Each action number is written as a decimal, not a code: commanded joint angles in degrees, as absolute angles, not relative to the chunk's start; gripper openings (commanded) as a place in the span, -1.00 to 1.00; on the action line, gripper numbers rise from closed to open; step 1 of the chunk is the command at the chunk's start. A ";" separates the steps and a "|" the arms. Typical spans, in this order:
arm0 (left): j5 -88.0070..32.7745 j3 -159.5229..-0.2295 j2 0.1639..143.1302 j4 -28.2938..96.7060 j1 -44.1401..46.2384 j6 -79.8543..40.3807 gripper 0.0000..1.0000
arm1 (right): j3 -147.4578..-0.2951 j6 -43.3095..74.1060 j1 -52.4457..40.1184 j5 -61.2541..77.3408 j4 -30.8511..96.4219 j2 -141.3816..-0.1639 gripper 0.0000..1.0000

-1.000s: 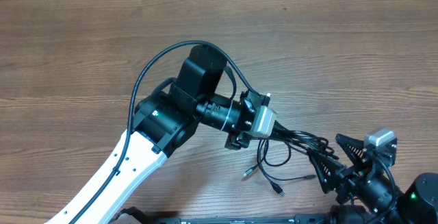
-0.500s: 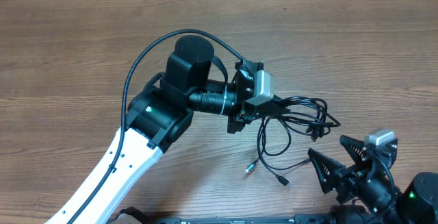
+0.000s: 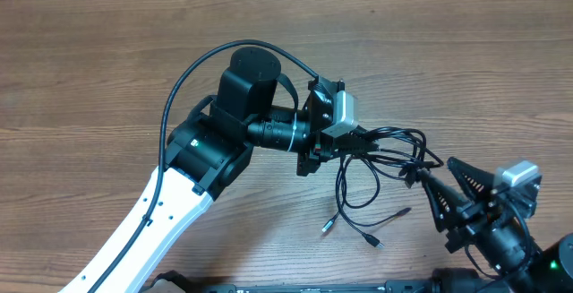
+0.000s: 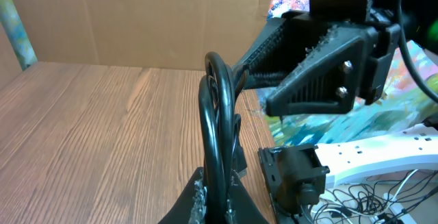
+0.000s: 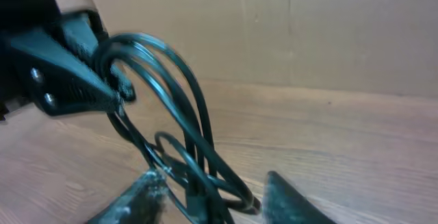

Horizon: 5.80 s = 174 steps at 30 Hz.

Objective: Untangle cables

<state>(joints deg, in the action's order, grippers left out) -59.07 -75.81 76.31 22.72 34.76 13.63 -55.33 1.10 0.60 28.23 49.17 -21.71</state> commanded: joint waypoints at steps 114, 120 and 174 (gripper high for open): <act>-15.03 -73.60 108.49 50.61 67.79 35.46 1.00 | -55.55 27.44 0.38 -3.18 54.59 -26.46 1.00; -15.00 -72.58 108.49 50.04 68.31 33.58 1.00 | -55.55 27.44 0.38 -3.16 54.59 -26.46 1.00; 2.55 -69.45 112.40 43.70 74.61 15.57 0.18 | -55.55 27.44 0.38 -2.94 52.84 -26.46 1.00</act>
<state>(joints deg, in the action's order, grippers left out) 2.59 -70.00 110.85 43.66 75.26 16.36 -55.33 27.03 0.60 -2.39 53.15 -26.15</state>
